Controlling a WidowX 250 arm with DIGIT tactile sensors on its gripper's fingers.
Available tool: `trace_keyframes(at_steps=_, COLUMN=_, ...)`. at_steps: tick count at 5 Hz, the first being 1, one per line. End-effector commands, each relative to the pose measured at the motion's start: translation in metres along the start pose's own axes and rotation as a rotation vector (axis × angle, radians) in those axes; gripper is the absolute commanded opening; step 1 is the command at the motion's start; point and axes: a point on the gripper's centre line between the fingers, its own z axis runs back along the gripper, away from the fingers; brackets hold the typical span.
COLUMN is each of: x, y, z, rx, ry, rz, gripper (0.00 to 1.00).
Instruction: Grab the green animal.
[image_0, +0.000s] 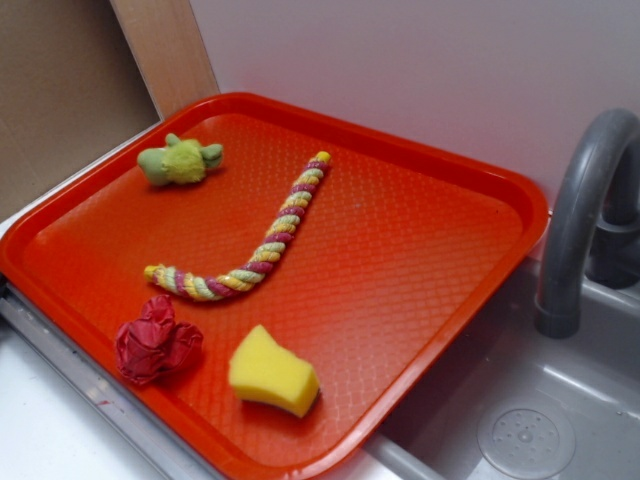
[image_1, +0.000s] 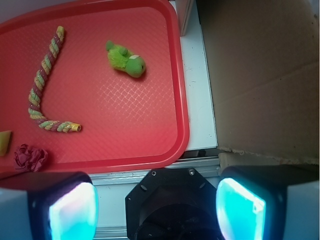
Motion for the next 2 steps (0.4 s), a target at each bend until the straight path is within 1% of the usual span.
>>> trace_keyframes(at_steps=1, x=0.000, y=0.000, z=0.000, rx=0.000, ry=0.000, rz=0.000, gripper=1.00)
trace_keyframes(at_steps=2, x=0.030, y=0.013, z=-0.018, rx=-0.016, ry=-0.096, rz=-0.252, gripper=1.00)
